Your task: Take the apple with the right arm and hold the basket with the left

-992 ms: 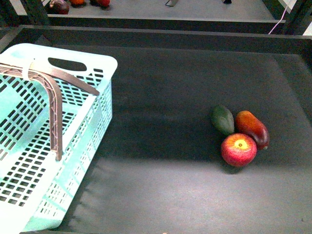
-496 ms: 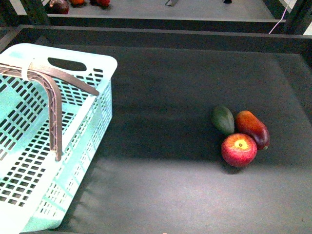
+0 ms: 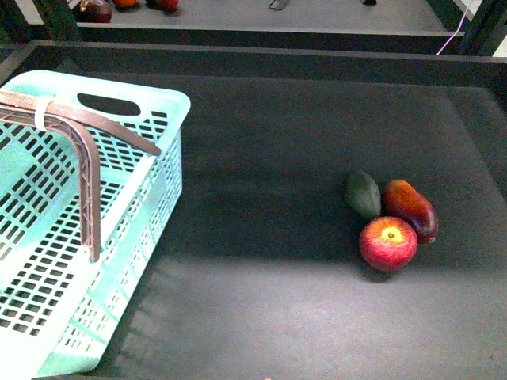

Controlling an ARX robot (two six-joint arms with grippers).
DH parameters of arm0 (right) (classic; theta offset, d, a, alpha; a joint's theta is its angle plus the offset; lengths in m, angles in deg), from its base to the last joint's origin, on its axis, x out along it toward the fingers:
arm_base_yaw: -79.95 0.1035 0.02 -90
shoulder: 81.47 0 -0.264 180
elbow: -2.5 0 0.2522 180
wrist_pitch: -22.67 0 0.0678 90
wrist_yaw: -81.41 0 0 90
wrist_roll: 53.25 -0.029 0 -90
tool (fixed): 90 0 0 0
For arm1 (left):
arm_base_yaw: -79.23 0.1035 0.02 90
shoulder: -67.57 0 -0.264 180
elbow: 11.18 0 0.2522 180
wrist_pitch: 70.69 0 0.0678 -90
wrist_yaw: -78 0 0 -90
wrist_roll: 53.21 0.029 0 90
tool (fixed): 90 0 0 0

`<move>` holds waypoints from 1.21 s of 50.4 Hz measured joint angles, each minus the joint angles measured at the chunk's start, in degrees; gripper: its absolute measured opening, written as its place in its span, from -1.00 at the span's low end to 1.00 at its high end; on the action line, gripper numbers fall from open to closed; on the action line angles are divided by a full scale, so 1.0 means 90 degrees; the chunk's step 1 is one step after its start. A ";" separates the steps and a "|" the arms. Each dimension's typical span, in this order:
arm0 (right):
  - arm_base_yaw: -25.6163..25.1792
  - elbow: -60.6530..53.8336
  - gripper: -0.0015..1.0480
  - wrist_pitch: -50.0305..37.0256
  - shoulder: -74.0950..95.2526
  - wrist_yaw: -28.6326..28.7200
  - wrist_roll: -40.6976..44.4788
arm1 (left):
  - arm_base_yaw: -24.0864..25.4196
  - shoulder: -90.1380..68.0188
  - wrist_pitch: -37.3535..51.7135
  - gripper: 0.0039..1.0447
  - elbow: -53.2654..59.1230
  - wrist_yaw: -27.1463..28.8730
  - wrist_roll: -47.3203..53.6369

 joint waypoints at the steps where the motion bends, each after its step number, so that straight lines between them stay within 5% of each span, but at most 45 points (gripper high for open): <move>1: 0.0000 0.0000 0.83 0.0000 0.0000 0.0000 -0.0002 | 0.0000 -0.0095 -0.0002 0.87 -0.0063 0.0005 -0.0027; 14: 0.0000 0.0000 0.83 0.0002 0.0000 0.0002 -0.0002 | 0.0039 -0.1015 -0.0109 0.81 -0.0695 0.0185 -0.0216; 27: 0.0000 0.0000 0.83 0.0000 0.0000 0.0002 -0.0002 | 0.0058 -0.1083 -0.0153 0.09 -0.0704 0.0260 -0.0216; 36: 0.0000 0.0000 0.83 0.0002 0.0000 0.0002 -0.0002 | -0.0012 -0.1052 -0.0396 -0.60 -0.0913 0.0379 -0.0396; 61: 0.0000 0.0000 0.83 0.0000 0.0000 0.0002 -0.0002 | -0.1052 0.0347 -0.1457 -0.63 -0.0937 0.0738 0.1127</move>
